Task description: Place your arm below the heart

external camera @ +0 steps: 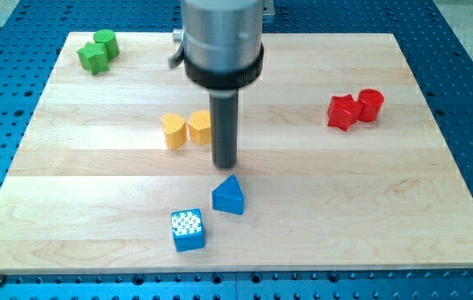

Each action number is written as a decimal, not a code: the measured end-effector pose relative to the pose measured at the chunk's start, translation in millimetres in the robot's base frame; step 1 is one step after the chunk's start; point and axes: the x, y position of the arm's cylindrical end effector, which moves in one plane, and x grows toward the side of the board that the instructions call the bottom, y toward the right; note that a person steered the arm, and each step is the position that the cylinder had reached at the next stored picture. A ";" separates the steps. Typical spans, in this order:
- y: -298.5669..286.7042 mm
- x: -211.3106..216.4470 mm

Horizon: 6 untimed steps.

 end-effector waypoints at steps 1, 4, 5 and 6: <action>-114.1 20.7; -76.5 -62.6; -59.0 -45.1; -31.0 -30.5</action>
